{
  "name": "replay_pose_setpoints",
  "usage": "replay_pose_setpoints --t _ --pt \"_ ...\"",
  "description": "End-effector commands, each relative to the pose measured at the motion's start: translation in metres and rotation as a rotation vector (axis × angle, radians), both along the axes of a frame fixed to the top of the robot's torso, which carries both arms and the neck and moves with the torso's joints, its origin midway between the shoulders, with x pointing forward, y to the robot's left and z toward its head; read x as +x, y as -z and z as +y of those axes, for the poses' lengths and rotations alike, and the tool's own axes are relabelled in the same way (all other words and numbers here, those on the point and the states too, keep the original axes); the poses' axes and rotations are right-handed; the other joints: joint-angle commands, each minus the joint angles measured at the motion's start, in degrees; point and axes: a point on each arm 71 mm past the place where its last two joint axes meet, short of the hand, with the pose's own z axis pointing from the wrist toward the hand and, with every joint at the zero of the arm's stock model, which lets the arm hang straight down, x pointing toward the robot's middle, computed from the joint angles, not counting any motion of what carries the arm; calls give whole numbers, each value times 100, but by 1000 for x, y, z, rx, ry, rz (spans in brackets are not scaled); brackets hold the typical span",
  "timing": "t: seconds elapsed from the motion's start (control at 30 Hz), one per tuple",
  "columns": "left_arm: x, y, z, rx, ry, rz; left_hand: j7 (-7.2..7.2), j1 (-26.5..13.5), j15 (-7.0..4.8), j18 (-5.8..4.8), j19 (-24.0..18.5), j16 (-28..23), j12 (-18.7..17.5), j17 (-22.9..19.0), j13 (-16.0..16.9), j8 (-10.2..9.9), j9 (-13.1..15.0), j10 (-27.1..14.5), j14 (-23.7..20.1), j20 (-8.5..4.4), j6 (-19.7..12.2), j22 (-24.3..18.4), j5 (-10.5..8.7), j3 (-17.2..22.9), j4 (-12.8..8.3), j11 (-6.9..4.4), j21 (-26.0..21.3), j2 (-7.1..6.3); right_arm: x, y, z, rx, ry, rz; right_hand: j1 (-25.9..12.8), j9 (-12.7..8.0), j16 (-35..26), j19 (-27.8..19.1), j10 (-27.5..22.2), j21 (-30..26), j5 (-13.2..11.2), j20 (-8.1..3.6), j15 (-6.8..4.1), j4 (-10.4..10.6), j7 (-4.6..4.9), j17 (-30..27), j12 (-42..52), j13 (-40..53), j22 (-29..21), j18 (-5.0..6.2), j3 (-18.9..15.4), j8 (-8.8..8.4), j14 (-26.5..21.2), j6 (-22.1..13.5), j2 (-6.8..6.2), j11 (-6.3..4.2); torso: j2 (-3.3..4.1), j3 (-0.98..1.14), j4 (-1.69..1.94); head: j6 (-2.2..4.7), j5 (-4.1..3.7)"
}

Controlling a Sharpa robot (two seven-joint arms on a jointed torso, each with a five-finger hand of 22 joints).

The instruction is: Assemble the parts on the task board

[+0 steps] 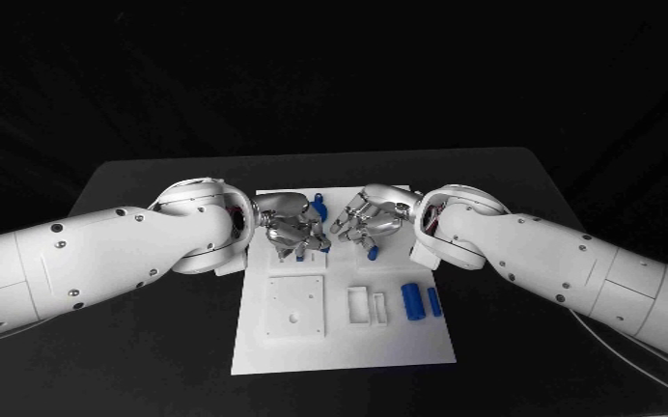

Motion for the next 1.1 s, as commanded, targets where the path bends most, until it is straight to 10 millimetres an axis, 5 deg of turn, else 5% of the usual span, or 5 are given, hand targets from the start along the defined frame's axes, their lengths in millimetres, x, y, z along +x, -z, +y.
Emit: replay_pose_setpoints --t 0.03,0.33,0.5,0.7,1.1 --pt "4 0 6 5 -62 3 -164 -48 -2 20 5 6 -34 7 7 48 245 141 48 -18 217 126 28 569 -620 -98 27 -10 5 -5 -6 74 62 -38 18 3 -64 -27 -31 1 60 34 37 -6 20 -117 -30 -150 -219 2 -54 -7 9 -86 -52 30 1 1 5 21 26" --pt "17 1 27 66 -201 18 -179 -71 -22 24 27 -17 -51 33 18 32 228 206 116 -36 262 122 64 575 -638 -116 93 -31 25 -16 -38 186 215 -111 -26 -4 -35 -7 -34 69 307 27 36 -98 29 -317 77 -565 -651 -10 -92 -20 -2 -105 -76 29 -4 2 2 44 160" --pt "24 -3 37 96 -263 45 -192 -104 -43 25 72 -38 -57 38 22 25 217 262 191 -57 290 120 159 579 -641 -137 129 -57 39 -28 -63 227 299 -164 -67 -6 -78 -94 -96 54 364 43 56 -128 36 -379 45 -675 -669 -23 -54 -22 -79 -129 -79 43 -12 -2 3 36 106" --pt "31 -11 49 155 -337 101 -198 -148 -57 17 87 -62 -65 69 40 30 215 300 236 -74 302 121 219 606 -687 -146 166 -61 54 -42 -94 248 389 -231 -48 -6 -173 -221 -46 91 372 67 77 -165 46 -577 -113 -1056 -682 -24 -31 -21 -126 -144 -91 58 -32 19 -4 56 221" --pt "33 -10 58 295 -465 136 -205 -433 -67 18 51 -71 -74 189 103 42 229 344 286 -84 319 123 297 664 -1014 -159 302 37 73 -49 -138 242 517 -290 -53 -5 -118 -216 -52 136 425 62 72 -177 45 -640 -24 -1165 -677 -19 -26 -20 -115 -144 -99 53 -116 56 8 -45 419"
